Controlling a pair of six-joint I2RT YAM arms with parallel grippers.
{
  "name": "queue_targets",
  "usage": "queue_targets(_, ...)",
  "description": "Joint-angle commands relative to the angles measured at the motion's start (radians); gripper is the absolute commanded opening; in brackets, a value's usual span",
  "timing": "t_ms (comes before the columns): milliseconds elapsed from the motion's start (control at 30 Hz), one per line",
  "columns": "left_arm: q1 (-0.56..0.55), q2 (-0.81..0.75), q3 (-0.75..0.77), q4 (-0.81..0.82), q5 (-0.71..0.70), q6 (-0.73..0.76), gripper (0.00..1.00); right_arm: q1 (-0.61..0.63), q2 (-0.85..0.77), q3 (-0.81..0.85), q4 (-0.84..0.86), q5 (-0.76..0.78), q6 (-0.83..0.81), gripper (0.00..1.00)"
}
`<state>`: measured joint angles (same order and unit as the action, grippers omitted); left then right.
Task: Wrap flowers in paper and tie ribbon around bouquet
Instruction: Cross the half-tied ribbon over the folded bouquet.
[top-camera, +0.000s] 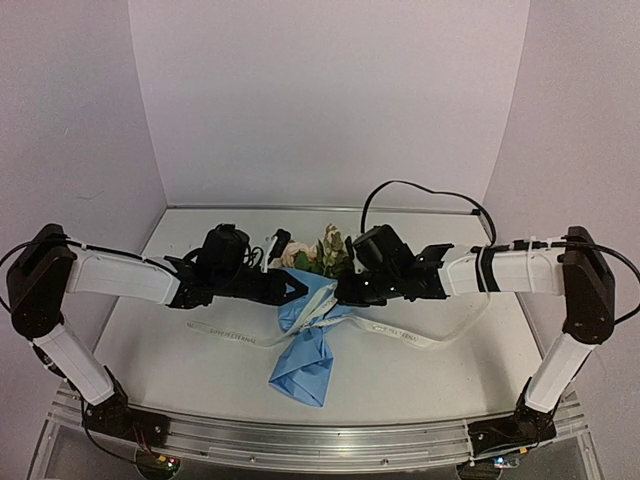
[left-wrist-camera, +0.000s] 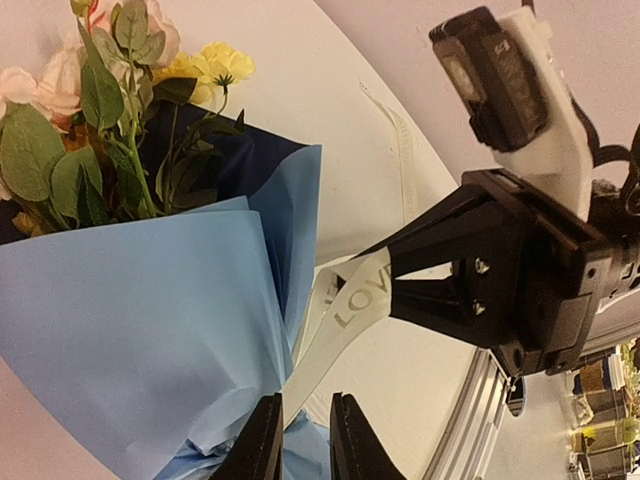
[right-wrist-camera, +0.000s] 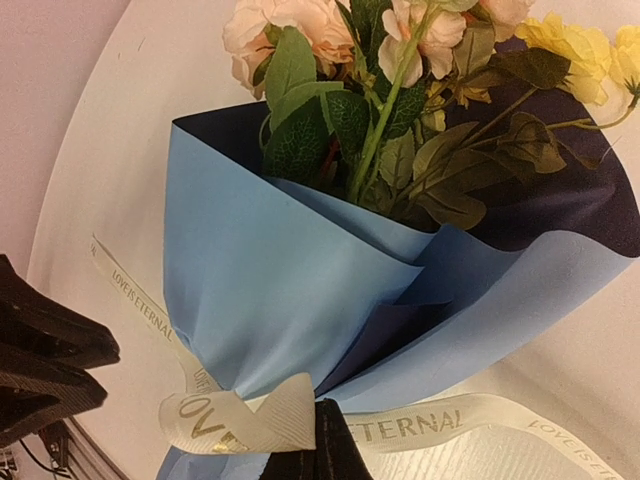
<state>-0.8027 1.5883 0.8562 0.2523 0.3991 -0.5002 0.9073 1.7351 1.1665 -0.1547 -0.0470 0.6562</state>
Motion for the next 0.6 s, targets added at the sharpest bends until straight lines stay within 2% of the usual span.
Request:
queue_targets(0, -0.025, 0.049, 0.039, 0.004, 0.04, 0.045, 0.19, -0.004, -0.014, -0.016, -0.003, 0.043, 0.041, 0.0)
queue_targets(567, -0.091, 0.116, 0.109, -0.086, -0.023, 0.116, 0.19, 0.013, -0.072, -0.058, 0.032, 0.023, 0.078, 0.0)
